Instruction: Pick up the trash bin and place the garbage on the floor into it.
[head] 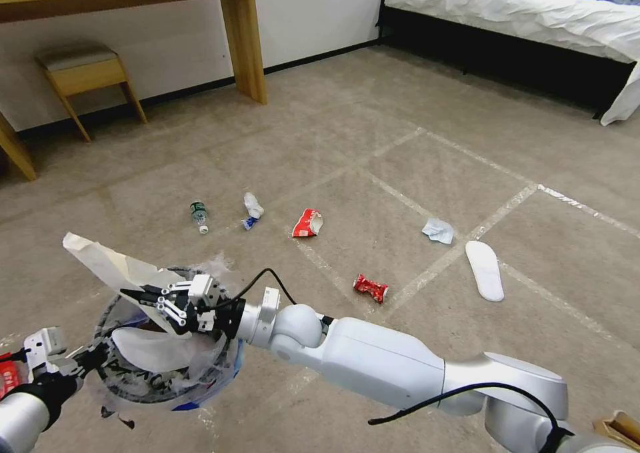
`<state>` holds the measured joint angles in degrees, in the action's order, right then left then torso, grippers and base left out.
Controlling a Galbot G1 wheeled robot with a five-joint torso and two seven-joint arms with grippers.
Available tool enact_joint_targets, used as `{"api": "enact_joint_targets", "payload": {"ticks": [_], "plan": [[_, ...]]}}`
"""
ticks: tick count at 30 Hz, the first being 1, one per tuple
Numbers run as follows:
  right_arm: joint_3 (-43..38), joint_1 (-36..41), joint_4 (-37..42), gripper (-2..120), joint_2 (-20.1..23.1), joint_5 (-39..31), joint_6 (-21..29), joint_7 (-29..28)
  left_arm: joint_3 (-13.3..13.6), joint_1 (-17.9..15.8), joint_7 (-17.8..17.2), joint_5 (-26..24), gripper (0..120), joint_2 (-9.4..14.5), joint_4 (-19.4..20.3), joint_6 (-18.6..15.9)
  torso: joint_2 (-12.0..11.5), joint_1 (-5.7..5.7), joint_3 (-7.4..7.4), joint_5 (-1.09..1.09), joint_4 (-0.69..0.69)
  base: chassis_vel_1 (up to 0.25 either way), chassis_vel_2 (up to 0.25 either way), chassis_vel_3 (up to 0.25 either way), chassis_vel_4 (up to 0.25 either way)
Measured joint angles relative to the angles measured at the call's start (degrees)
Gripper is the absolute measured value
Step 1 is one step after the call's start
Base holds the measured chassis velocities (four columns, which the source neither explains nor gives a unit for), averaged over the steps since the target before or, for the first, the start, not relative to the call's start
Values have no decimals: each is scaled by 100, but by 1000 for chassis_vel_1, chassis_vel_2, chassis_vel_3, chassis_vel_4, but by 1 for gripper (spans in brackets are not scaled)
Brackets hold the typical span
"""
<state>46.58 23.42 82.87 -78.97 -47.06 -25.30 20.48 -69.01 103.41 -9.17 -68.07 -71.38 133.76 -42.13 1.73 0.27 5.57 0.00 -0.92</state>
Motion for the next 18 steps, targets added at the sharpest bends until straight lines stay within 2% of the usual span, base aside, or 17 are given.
{"api": "enact_joint_targets", "payload": {"ticks": [18], "plan": [[163,187,142,0,126,291,-25,-62,-28,15,-44,-61,1,17,-40,1,0,0,0,0,0,0,0,0,0]]}}
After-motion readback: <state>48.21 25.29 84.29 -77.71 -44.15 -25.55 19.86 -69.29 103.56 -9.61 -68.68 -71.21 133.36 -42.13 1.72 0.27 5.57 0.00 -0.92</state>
